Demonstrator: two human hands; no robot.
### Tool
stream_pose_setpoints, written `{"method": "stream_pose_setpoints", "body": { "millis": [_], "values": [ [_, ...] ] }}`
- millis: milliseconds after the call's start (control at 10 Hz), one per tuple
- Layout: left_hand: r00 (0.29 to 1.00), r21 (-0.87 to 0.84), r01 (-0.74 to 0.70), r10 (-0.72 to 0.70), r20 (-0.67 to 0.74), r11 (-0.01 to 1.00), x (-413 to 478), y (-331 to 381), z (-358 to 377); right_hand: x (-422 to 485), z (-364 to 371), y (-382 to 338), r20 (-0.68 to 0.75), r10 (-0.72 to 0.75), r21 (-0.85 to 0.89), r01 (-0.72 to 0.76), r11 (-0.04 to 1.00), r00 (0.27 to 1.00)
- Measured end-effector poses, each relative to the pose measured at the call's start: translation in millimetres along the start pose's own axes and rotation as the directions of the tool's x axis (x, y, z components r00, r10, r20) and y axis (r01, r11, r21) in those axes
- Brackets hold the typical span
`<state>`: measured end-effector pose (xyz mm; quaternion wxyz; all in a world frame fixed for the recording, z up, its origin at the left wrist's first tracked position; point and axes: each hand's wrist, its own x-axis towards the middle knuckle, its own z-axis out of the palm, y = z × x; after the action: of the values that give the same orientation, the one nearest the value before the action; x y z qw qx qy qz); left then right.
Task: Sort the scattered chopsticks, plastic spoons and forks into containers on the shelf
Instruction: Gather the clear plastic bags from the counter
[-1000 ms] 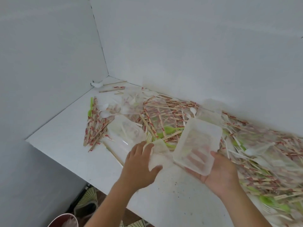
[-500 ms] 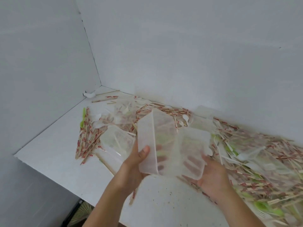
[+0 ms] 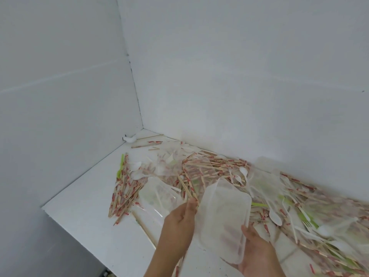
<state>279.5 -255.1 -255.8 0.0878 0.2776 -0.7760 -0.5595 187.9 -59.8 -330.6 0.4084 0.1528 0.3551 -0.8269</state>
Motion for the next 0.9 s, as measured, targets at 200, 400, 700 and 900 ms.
{"method": "stream_pose_setpoints", "body": {
  "millis": [200,400,700,900],
  "values": [
    [0.976,0.412,-0.147,0.2,-0.087,0.899,3,10,22,-8,-7,-13,0.1,0.356,0.464,-0.36,0.809,0.929],
    [0.991,0.296,-0.119,0.131,-0.022,0.948,4,11,51,-11,-11,-34,0.091,0.115,0.104,-0.125,0.987,0.989],
    [0.982,0.352,-0.178,0.141,0.128,0.919,17,-4,56,0,7,-41,0.282,0.056,-0.21,0.005,0.978,0.958],
    [0.932,0.257,-0.325,0.263,0.248,0.91,49,-16,17,27,46,-28,0.183,-0.008,-0.283,0.06,0.957,0.983]
  ]
}}
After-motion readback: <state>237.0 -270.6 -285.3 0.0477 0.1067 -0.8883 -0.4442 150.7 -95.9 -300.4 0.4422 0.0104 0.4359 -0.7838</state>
